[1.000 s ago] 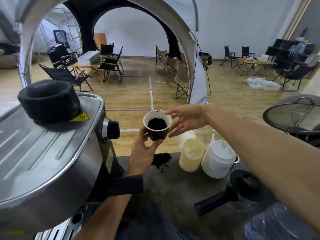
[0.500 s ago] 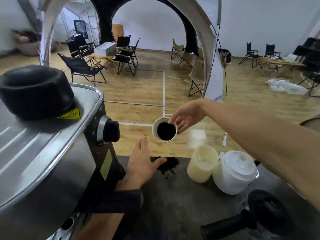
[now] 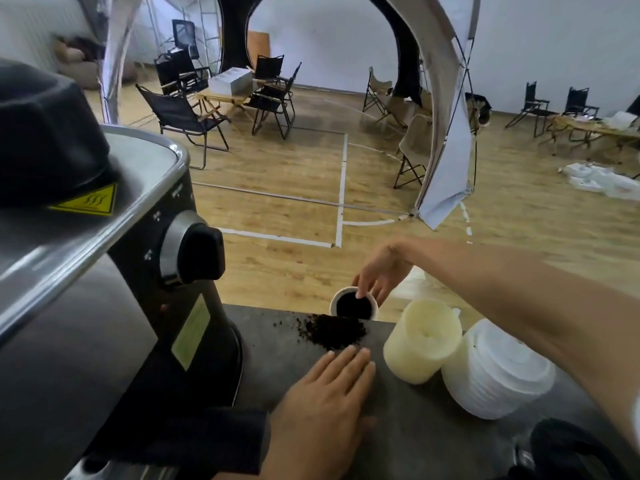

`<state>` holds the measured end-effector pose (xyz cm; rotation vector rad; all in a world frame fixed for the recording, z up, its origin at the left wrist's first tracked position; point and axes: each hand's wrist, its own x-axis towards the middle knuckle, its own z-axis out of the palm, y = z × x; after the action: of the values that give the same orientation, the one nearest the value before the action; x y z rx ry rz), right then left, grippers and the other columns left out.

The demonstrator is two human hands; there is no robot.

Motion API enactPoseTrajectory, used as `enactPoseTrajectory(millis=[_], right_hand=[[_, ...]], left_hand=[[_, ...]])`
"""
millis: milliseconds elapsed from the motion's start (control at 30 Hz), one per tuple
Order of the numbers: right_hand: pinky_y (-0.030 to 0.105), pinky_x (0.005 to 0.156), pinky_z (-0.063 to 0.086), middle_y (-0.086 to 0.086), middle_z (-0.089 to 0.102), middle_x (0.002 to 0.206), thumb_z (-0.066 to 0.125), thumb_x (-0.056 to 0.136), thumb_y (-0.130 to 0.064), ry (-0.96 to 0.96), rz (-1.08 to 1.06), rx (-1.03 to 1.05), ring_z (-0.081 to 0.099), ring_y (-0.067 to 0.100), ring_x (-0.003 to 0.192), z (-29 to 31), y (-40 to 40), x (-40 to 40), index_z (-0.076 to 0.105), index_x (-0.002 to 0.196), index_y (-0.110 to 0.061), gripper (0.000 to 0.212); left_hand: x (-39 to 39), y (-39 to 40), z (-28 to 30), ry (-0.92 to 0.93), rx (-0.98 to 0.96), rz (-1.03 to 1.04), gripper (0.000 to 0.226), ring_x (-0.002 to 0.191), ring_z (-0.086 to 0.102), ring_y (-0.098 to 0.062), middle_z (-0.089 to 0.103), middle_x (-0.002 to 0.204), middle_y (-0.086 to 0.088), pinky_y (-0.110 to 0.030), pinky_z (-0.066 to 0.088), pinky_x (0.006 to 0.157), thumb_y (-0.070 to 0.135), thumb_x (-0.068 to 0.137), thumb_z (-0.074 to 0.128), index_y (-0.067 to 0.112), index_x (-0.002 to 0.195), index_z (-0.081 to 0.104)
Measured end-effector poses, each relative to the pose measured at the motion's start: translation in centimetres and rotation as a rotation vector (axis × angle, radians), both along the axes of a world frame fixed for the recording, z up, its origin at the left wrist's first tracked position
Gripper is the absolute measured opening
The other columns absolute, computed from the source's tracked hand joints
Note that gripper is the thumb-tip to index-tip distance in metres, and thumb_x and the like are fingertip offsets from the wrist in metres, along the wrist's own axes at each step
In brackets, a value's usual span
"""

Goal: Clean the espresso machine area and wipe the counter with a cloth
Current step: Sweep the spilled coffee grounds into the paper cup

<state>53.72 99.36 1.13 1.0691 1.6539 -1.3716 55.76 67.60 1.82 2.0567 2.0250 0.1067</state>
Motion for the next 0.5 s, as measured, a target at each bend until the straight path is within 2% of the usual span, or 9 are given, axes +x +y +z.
enactPoseTrajectory(millis=[167,300,500], right_hand=[[0.049,0.113,0.039,0.023,0.042,0.150,0.064,0.085,0.006,0.042,-0.061,-0.102,0.049,0.039,0.133,-0.4,-0.3,0.2,0.036,0.145,0.000,0.066],[0.049,0.109,0.044,0.024,0.045,0.147,0.063,0.078,0.009,0.085,-0.131,-0.138,0.056,0.040,0.126,-0.3,-0.6,0.4,0.035,0.146,-0.004,0.075],[0.050,0.108,0.045,0.025,0.050,0.141,0.061,0.077,0.010,0.099,-0.135,-0.148,0.058,0.040,0.123,0.0,-0.6,1.1,0.046,0.134,-0.004,0.061]], left_hand=[[0.0,0.5,-1.1,0.035,-0.062,0.018,0.068,0.147,-0.021,-0.011,-0.018,0.161,0.002,-0.031,-0.022,0.116,0.050,0.103,0.021,0.018,0.155,-0.008],[-0.4,0.8,-1.4,0.059,-0.062,0.036,0.071,0.147,-0.021,-0.011,-0.019,0.161,0.001,-0.032,-0.022,0.115,0.055,0.102,0.019,0.017,0.155,-0.009],[-1.0,1.5,-2.0,0.090,-0.025,0.016,0.073,0.147,-0.021,-0.011,-0.018,0.161,0.001,-0.034,-0.014,0.119,0.060,0.100,0.014,0.018,0.155,-0.009]])
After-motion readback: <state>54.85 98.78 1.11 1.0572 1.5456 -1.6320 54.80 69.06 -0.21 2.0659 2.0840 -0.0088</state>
